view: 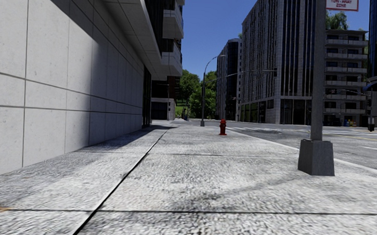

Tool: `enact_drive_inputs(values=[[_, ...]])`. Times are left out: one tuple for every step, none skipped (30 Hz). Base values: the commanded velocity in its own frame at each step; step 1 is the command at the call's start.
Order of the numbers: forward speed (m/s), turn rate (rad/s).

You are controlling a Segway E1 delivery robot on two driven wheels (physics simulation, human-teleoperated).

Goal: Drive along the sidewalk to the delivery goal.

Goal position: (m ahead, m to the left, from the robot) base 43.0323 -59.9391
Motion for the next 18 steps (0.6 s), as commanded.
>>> enact_drive_inputs(values=[[2.00, 0.00], [2.00, 0.00], [2.00, 0.00], [2.00, 0.00], [2.00, 0.00], [2.00, 0.00], [2.00, 0.00], [2.00, 0.00], [2.00, 0.00], [2.00, 0.00], [2.00, 0.00], [2.00, 0.00], [2.00, 0.00], [2.00, 0.00], [2.00, 0.00], [2.00, 0.00], [2.00, 0.00], [2.00, 0.00]])
